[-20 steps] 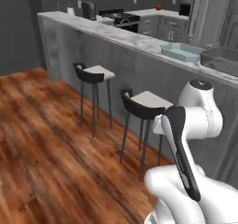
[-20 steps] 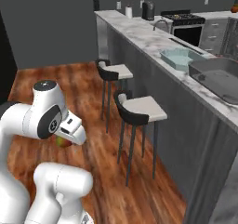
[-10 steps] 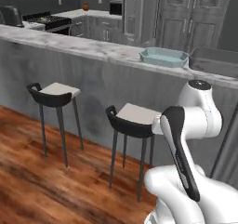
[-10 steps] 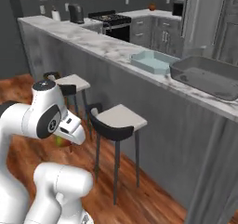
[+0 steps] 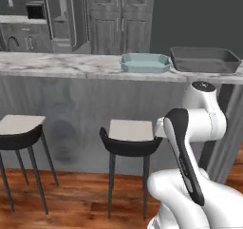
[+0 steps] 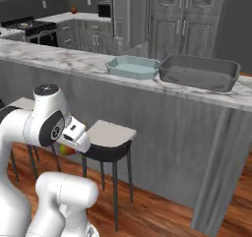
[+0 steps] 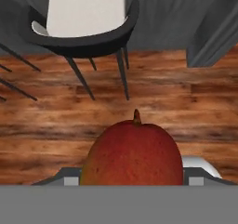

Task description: Place the cold items (mango and lime) from the fridge in one tupperware on the dining counter. Place the warm items (hot dog and kebab skewer) in the stove area in another tupperware.

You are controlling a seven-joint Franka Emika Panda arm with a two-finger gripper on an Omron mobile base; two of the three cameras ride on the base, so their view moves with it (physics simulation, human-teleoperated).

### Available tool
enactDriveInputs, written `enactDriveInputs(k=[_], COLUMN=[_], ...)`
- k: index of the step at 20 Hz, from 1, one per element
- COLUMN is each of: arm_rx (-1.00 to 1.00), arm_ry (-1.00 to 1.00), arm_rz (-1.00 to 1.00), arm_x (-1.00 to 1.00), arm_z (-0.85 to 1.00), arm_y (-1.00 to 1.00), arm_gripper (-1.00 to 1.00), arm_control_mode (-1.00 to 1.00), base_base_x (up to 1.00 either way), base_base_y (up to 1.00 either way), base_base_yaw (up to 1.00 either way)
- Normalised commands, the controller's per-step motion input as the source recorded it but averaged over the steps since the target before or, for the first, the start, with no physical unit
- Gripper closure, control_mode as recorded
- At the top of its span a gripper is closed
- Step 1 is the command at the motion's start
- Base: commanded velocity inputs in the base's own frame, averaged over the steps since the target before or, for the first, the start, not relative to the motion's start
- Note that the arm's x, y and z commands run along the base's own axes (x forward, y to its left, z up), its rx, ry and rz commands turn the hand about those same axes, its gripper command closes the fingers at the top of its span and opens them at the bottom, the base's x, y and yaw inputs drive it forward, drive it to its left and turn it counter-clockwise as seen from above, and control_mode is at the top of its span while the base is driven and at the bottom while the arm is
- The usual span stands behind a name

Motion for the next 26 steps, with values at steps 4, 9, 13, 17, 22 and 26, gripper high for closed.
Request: enactDriveInputs(k=[4,9,13,17,22,26], arm_rx=[0.0,0.0,0.0,0.0,0.0,0.0], arm_ry=[0.0,0.0,0.0,0.0,0.0,0.0], arm_rz=[0.0,0.0,0.0,0.0,0.0,0.0], arm_x=[0.0,0.0,0.0,0.0,0.0,0.0], arm_z=[0.0,0.0,0.0,0.0,0.0,0.0], arm_y=[0.0,0.0,0.0,0.0,0.0,0.0], arm_gripper=[1.0,1.0,1.0,1.0,1.0,1.0], arm_control_mode=[1.0,1.0,1.0,1.0,1.0,1.0], base_base_x=[0.5,0.62,0.8,0.6,0.61,0.42], base_base_y=[0.7,0.93,0.96,0.27,0.0,0.0], base_base_yaw=[-0.69,-0.56,-0.41,-0.12,0.0,0.0])
